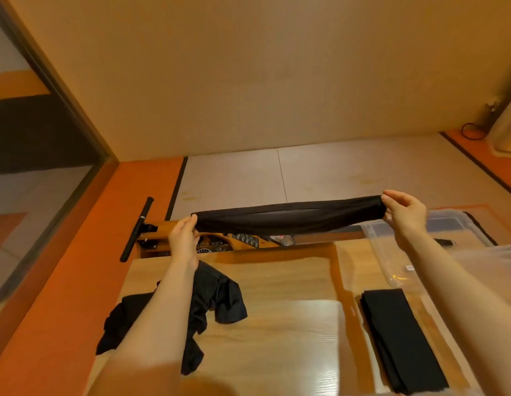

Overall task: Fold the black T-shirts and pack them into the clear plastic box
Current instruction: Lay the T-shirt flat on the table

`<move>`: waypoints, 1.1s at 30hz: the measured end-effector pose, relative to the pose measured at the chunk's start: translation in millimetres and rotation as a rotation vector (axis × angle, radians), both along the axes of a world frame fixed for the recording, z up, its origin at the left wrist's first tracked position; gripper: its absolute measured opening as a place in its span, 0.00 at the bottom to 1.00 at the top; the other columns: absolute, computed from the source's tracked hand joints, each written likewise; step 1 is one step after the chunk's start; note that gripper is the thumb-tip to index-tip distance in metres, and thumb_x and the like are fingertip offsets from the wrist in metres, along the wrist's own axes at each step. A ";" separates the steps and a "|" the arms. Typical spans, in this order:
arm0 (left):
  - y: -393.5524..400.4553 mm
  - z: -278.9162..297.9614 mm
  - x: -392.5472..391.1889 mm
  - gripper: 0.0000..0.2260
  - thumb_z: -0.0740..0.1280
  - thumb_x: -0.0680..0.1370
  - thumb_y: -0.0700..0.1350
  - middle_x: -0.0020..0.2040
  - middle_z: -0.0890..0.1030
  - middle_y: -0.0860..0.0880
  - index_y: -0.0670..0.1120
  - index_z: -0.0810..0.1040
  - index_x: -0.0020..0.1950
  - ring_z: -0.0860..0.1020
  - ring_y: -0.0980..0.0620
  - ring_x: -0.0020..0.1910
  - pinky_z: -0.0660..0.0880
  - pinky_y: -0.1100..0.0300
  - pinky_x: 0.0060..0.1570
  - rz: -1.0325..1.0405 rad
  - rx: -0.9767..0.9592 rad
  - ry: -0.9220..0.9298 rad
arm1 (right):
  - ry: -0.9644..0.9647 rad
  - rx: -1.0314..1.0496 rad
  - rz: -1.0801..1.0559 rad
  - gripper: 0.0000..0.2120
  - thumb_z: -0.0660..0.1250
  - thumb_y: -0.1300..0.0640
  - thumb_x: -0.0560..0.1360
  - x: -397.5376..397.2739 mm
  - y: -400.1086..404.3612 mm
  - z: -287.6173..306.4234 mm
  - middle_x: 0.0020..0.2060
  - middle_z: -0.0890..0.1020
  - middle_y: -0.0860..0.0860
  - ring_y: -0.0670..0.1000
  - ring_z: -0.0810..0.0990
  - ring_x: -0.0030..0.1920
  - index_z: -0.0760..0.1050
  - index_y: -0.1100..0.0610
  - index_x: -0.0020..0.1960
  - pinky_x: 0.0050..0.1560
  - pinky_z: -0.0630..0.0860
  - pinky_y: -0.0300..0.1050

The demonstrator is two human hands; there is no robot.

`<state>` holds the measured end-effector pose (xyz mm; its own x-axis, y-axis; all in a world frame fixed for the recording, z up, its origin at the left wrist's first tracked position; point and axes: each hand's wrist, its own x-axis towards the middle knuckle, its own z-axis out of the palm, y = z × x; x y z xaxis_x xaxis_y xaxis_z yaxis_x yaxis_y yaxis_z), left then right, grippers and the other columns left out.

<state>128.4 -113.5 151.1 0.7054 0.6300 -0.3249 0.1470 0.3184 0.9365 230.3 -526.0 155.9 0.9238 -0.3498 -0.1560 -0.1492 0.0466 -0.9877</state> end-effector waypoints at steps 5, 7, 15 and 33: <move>-14.5 -31.6 -46.1 0.10 0.66 0.80 0.42 0.52 0.79 0.48 0.43 0.76 0.60 0.77 0.50 0.56 0.72 0.56 0.61 -0.006 -0.031 0.055 | 0.069 -0.009 -0.032 0.13 0.66 0.61 0.79 -61.0 -15.8 -54.0 0.57 0.80 0.54 0.53 0.79 0.57 0.78 0.57 0.63 0.56 0.79 0.48; -20.2 -44.6 -65.9 0.09 0.66 0.79 0.41 0.51 0.80 0.47 0.42 0.76 0.59 0.78 0.49 0.55 0.73 0.56 0.58 0.009 -0.049 0.089 | 0.115 0.014 -0.050 0.13 0.66 0.62 0.79 -88.0 -21.5 -75.9 0.56 0.80 0.54 0.52 0.80 0.55 0.77 0.58 0.63 0.56 0.78 0.49; -28.9 -77.1 -126.1 0.04 0.67 0.79 0.42 0.54 0.81 0.46 0.47 0.78 0.53 0.78 0.48 0.56 0.74 0.56 0.56 0.020 -0.047 0.194 | 0.206 -0.011 -0.052 0.13 0.66 0.61 0.79 -167.0 -43.7 -126.3 0.59 0.80 0.55 0.54 0.79 0.59 0.78 0.54 0.62 0.56 0.76 0.47; -21.8 -111.9 -204.8 0.04 0.65 0.77 0.41 0.46 0.78 0.44 0.45 0.77 0.43 0.76 0.44 0.47 0.72 0.50 0.47 0.089 -0.033 0.319 | 0.637 -0.133 0.509 0.15 0.69 0.59 0.77 -234.0 -94.0 -117.4 0.58 0.77 0.51 0.52 0.74 0.61 0.77 0.51 0.63 0.66 0.66 0.55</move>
<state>-76.4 -135.3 39.2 0.5076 0.6697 -0.5421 0.4019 0.3724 0.8365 -3.7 -620.0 38.5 0.7225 0.0348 -0.6905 -0.6541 -0.2890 -0.6990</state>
